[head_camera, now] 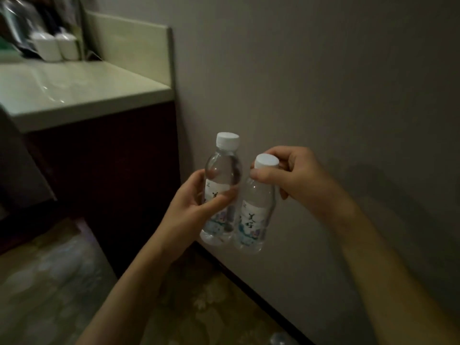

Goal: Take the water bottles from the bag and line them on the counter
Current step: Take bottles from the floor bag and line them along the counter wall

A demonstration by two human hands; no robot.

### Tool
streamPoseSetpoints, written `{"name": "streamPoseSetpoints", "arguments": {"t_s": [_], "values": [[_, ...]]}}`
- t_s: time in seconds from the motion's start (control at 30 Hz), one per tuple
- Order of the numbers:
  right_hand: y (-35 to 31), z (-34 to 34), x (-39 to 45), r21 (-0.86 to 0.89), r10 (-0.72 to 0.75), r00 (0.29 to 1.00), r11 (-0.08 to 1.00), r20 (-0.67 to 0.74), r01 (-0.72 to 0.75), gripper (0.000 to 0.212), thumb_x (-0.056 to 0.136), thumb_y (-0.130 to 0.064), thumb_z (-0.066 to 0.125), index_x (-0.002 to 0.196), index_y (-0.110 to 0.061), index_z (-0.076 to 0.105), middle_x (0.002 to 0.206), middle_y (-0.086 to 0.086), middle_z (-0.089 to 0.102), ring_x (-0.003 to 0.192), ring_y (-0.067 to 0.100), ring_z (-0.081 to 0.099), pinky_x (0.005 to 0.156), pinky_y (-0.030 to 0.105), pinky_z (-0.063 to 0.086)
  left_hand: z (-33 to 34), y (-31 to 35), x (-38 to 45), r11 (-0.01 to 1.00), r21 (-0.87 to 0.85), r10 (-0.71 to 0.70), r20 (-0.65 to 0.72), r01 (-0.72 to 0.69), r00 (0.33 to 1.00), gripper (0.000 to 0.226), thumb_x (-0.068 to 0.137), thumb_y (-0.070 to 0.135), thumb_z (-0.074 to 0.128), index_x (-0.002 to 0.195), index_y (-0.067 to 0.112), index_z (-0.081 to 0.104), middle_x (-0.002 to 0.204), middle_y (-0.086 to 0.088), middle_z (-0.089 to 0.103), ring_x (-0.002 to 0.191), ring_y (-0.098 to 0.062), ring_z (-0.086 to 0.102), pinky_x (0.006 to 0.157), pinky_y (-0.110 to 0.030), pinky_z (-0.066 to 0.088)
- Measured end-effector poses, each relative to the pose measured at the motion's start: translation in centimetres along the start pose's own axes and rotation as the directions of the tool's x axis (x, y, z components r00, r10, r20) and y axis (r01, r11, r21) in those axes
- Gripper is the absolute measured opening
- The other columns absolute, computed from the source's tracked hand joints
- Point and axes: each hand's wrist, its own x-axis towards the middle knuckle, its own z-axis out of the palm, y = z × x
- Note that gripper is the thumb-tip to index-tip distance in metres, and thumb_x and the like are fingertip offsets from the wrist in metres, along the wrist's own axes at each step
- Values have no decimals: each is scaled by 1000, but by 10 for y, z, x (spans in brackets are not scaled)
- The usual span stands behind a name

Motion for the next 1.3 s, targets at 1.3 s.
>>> {"name": "streamPoseSetpoints", "arguments": {"t_s": [1.3], "values": [[-161,374,457,67,-297,954,952,-45,299,21,85,-24,69,101,-11,70,80,-7,65,72,7,56,56,16,39,-523,71,244,979,158,169,-279,-128,945,57,79,25,78,129,25,51,121,-2,65,112,-19,65,94,-43,56]]}}
